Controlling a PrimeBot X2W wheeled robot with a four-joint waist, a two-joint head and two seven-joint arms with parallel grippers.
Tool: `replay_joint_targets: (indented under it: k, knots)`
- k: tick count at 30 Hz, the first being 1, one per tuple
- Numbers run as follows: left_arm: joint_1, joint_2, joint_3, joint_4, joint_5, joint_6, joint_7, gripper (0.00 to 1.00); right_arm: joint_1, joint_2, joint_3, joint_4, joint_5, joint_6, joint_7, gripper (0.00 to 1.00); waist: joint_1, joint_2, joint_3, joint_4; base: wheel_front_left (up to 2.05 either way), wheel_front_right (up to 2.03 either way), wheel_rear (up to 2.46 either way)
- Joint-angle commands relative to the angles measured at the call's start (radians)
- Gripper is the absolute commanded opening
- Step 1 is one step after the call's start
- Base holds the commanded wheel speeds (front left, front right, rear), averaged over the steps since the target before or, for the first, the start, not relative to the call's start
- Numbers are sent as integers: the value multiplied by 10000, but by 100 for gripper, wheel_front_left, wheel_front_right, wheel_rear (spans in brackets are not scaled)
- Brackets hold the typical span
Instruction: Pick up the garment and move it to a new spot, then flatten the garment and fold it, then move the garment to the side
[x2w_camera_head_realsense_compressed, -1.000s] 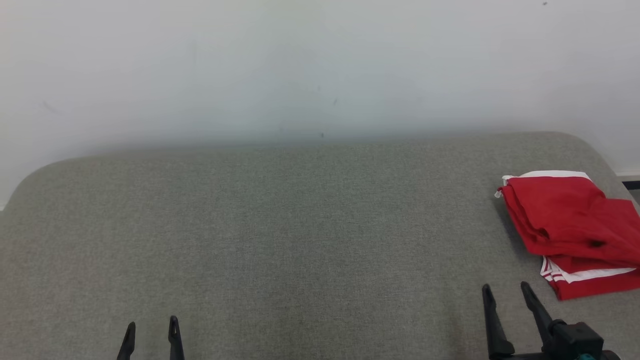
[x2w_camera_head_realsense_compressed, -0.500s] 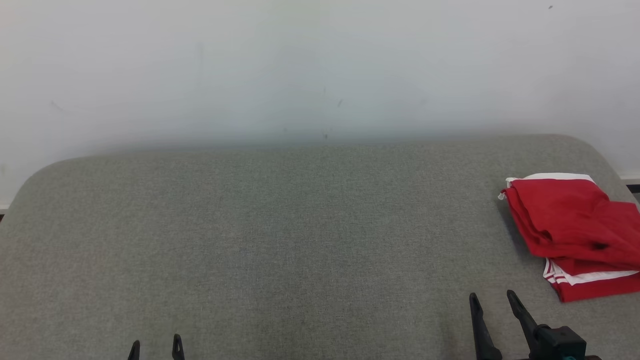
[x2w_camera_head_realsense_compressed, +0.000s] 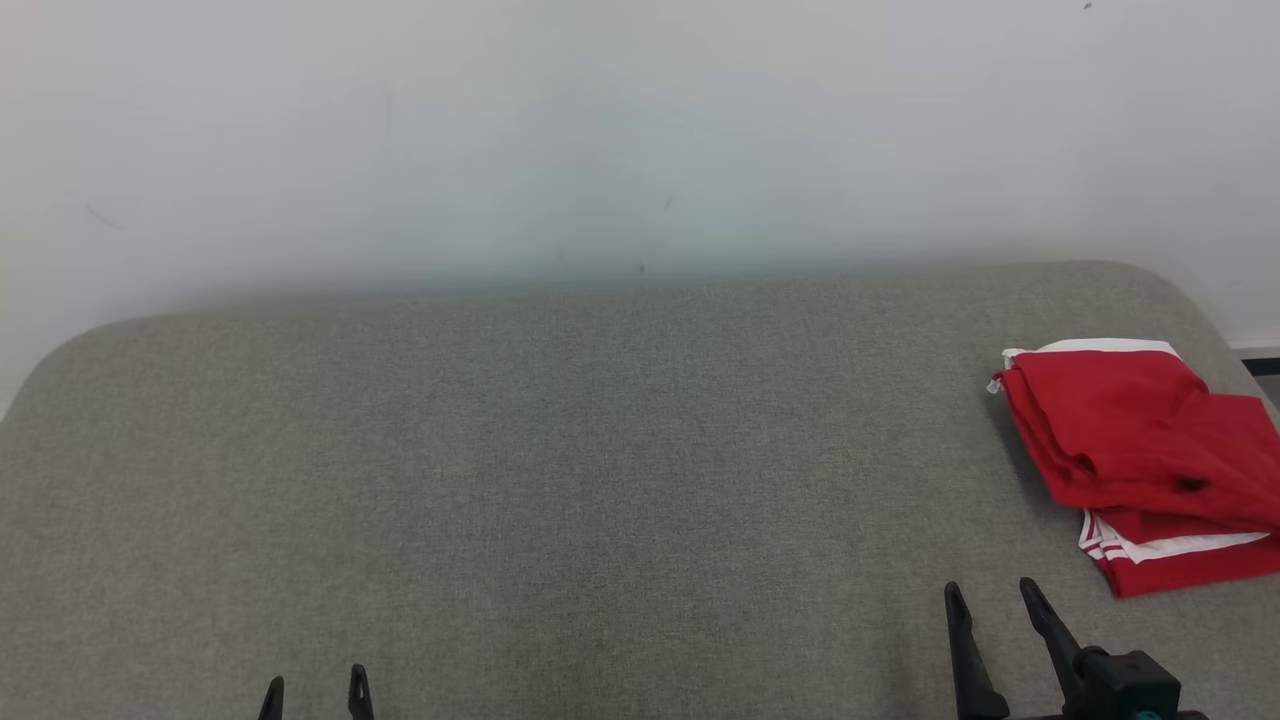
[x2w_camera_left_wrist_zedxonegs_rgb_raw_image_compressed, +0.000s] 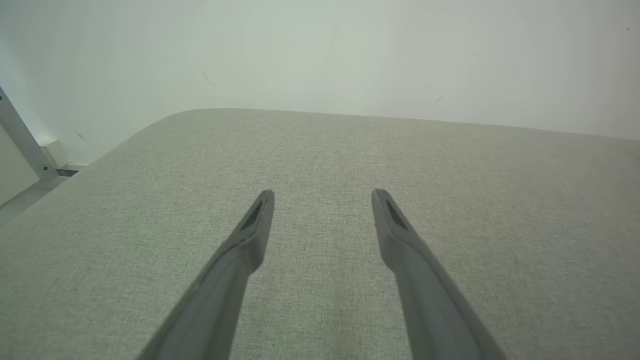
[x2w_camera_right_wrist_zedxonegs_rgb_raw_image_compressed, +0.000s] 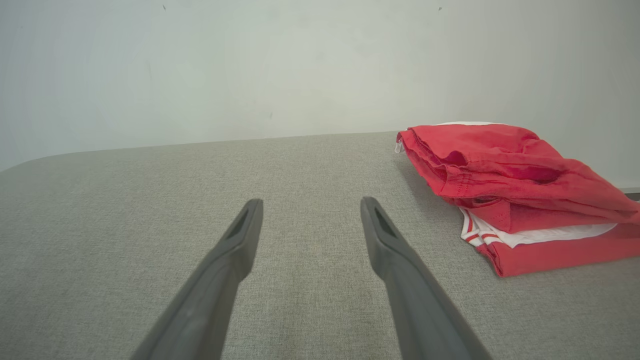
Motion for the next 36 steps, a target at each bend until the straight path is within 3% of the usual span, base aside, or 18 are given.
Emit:
replay_joint_targets:
  k: [1, 8, 9, 12, 36]
  knots:
    - [-87, -11, -10, 26, -2, 25, -25, 100, 44, 43, -10, -14, 71, 1, -19, 100, 0, 0, 2, 9, 0, 0, 0]
    - [-115, -11, -35, 119, 83, 10, -25, 100, -9, 41, -101, -8, 107, 1, -153, 100, 0, 0, 17, 71, 0, 0, 0]
    - [-42, 0, -22, 118, 2, -13, 3, 0, -11, 4, -91, 15, 75, 0, -107, 0, 0, 0, 18, 70, 0, 0, 0]
    - [72, -13, -21, 410, -10, -12, 17, 0, 91, 12, -81, 330, 67, 0, -52, 0, 1, 0, 18, 70, 0, 0, 0]
    - [-677, -9, 350, 356, -4410, -439, 1152, 0, -560, 14, -167, 497, 4719, 1, 748, 0, 1, 0, 110, 86, 0, 0, 0]
